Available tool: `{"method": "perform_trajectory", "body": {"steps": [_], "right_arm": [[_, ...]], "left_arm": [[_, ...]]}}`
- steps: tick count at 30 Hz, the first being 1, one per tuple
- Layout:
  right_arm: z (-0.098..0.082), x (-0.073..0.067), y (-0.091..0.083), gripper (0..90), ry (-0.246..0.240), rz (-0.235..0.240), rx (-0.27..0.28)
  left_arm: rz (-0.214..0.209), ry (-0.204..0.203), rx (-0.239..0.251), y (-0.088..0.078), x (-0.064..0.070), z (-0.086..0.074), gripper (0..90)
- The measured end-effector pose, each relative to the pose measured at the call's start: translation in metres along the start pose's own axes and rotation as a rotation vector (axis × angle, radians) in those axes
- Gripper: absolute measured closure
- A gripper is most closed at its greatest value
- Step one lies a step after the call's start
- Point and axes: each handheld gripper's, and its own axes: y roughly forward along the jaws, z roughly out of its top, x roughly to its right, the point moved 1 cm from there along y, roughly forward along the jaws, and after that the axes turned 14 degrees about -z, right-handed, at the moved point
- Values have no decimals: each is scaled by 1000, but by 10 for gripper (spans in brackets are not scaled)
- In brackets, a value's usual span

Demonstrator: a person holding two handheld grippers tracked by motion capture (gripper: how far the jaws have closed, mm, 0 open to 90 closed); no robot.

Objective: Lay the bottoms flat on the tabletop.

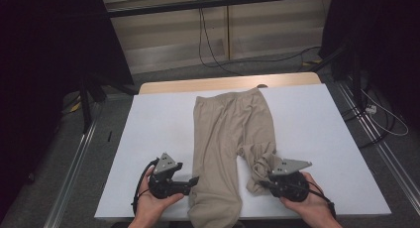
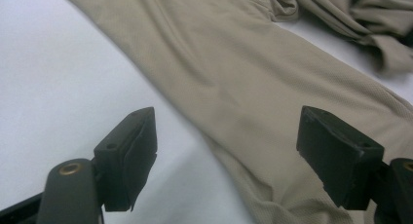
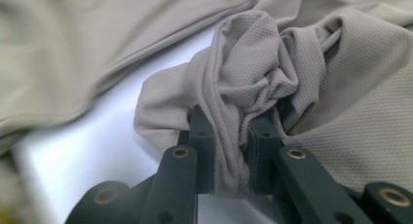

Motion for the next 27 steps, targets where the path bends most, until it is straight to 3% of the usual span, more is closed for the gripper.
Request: {"method": "perform_trajectory", "body": {"steps": [6, 11, 13, 15, 16, 20, 24, 27], "right_arm": [[-21, -24, -29, 774, -44, 67, -18], [-37, -35, -48, 762, -33, 87, -24], [-40, -36, -53, 684, -7, 92, -28], [-40, -35, -59, 529, 18, 97, -8], [-39, -34, -62, 448, 33, 75, 14], [-32, -21, -71, 339, 92, 11, 114], [-20, -6, -67, 390, 108, -37, 155], [-10, 4, -48, 422, 96, -42, 127]], "left_arm": [[2, 4, -4, 1, 0, 0, 231], [3, 5, -6, 2, 0, 0, 231], [2, 3, -10, 2, 0, 0, 231], [2, 6, -9, 2, 0, 0, 231], [3, 7, -12, 2, 0, 0, 231], [2, 8, -13, 3, 0, 1, 231], [0, 6, -15, 4, 0, 1, 231], [0, 10, -15, 4, 0, 1, 231]]}}
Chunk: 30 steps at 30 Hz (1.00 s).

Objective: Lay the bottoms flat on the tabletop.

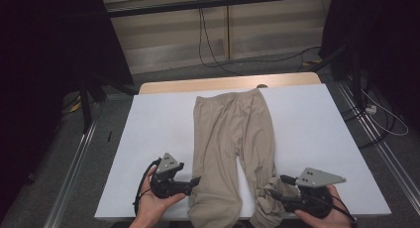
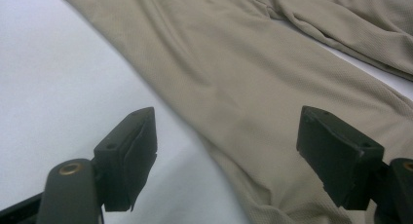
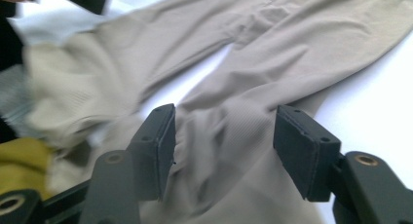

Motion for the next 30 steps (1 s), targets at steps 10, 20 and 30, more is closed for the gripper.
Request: {"method": "perform_trajectory", "body": {"steps": [10, 20, 30], "right_arm": [[-8, 8, 3, 867, -36, -25, -63], [-12, 36, -1, 795, -8, -248, -85], [2, 6, -2, 656, -45, 32, -41]], "left_arm": [[-4, -5, 6, 0, -1, 1, 230], [-19, -2, 4, 4, -2, 4, 230], [-17, 8, 5, 5, -1, 5, 230]]}}
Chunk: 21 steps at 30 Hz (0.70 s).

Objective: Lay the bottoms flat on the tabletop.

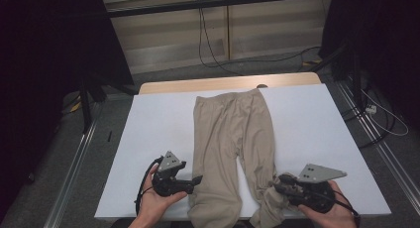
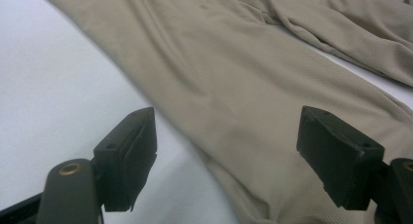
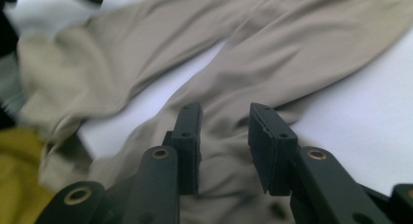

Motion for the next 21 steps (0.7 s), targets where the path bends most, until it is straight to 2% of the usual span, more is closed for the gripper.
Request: {"method": "perform_trajectory", "body": {"steps": [1, 3, 5, 7, 9, 11, 13, 14, 15, 17, 21], "right_arm": [[-3, -4, 3, 654, -12, 14, -15], [-10, -13, 8, 627, -43, 72, -64], [-16, -22, 8, 605, -66, 92, -93], [-21, -29, 8, 539, -84, 75, -125], [-25, -31, 8, 484, -82, 65, -124], [-27, -31, 8, 473, -66, 67, -141], [-29, -33, 7, 565, -73, 78, -147], [-29, -34, 6, 687, -67, 93, -148], [-29, -36, 4, 738, -62, 115, -152], [-31, -41, 1, 777, -89, 99, -143], [-33, -43, -5, 793, -74, 119, -142]], "left_arm": [[-1, -1, 0, 0, 0, 0, 230], [-5, -4, -1, 0, -1, 1, 230], [-7, -2, -4, 1, -1, 1, 230], [-10, 4, -5, 2, -1, 2, 230], [-16, 7, -8, 3, 0, 2, 230], [-15, 13, -9, 4, 0, 3, 229], [-19, 4, -6, 4, 0, 3, 229], [-16, 7, -7, 4, 0, 3, 229], [-16, 2, -5, 4, -1, 3, 229], [-13, 2, -7, 4, -1, 3, 229], [-13, 10, -7, 3, -1, 3, 229]]}}
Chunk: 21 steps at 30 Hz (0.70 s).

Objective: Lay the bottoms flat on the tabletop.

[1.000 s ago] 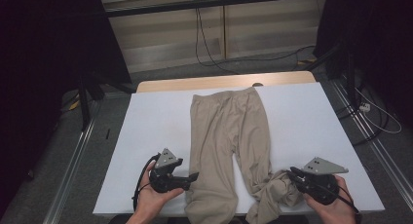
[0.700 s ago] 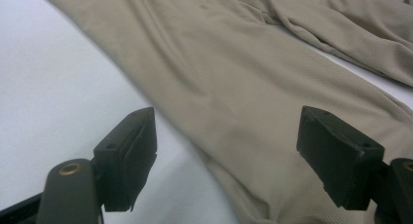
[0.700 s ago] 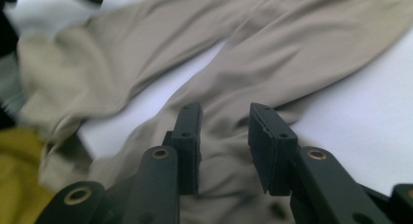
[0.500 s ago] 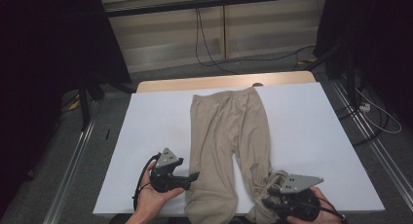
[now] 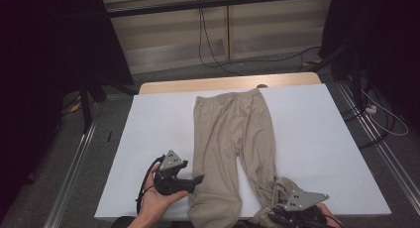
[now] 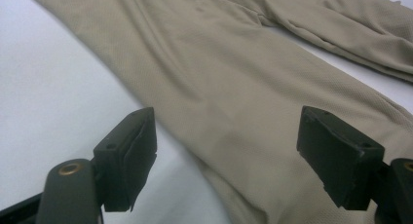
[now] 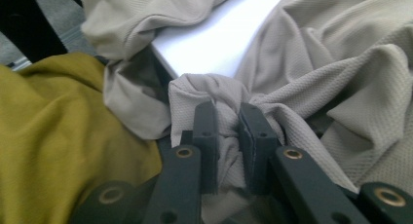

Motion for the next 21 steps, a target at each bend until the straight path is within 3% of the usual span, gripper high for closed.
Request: {"method": "perform_trajectory", "body": {"steps": [5, 7, 9, 11, 13, 17, 19, 21], "right_arm": [[-2, -10, -7, 791, 6, 82, 9], [-1, -12, -10, 691, 9, 79, 34], [3, -7, -14, 544, 29, 35, 73], [8, 2, -18, 469, 49, -22, 117], [15, 14, -19, 445, 82, -73, 148], [23, 45, -10, 432, 121, -160, 143], [25, 60, -4, 431, 150, -186, 134], [24, 70, 1, 503, 180, -168, 115]], "left_arm": [[0, -6, -2, 1, 0, 0, 229], [0, -6, -1, 1, 0, 0, 229], [1, -3, -4, 1, 0, 0, 229], [1, -4, -2, 1, 0, 0, 229], [2, -6, -1, 1, 0, 0, 229], [0, -5, -1, 1, 0, 0, 229], [2, -7, -1, 1, -1, 0, 229], [1, -7, -3, 0, -1, 0, 228]]}}
